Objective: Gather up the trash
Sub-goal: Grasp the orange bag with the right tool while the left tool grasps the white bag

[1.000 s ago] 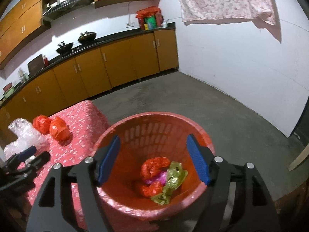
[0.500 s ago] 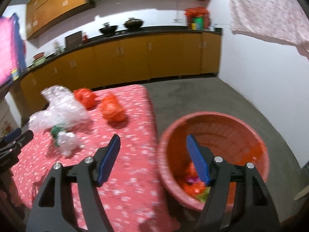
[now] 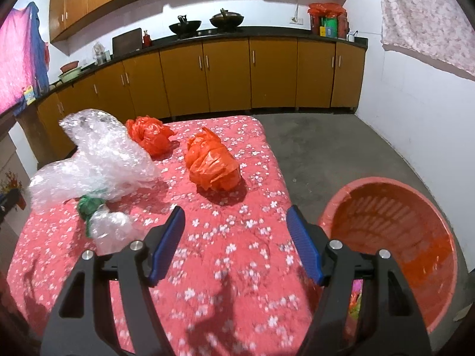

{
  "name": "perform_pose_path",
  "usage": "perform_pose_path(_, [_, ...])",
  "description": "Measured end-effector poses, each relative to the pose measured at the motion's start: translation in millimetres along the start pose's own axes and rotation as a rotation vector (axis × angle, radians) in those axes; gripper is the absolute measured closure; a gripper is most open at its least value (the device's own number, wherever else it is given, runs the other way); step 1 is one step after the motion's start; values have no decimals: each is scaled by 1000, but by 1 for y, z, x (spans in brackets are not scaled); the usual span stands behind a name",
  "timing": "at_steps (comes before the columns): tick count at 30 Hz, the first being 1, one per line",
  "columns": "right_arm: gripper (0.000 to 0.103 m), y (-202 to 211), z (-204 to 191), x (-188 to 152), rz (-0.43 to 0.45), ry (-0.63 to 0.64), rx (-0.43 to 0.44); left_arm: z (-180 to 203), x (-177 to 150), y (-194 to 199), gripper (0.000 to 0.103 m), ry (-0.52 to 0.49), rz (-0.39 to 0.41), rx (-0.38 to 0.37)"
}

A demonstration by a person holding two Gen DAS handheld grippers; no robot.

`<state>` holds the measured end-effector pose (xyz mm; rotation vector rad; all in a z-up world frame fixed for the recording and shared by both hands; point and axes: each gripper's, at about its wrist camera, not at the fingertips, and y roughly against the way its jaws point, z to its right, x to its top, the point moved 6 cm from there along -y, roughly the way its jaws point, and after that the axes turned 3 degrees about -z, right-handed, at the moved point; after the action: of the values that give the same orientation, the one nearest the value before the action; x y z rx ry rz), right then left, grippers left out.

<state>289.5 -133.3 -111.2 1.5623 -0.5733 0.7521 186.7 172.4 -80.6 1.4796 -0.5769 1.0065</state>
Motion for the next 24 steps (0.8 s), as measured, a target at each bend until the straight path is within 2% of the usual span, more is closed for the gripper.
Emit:
perform_pose_path(5, [34,-29,-1,18,-10,-28,-1,-29,13,-33,8,31,-41,55])
perform_pose_path(9, [34,-54,-4,31,-22,-30,-3,-35,14,-66,8,-7,-111,59])
perform_pose_path(16, [34,-84,-14,46,-47,-35,27,-20,11,-105,8,-46,-199,-4])
perform_pose_path(24, [34,-104,-25,47,-81,6,31,4,13,-130,8,-104,-222,-37])
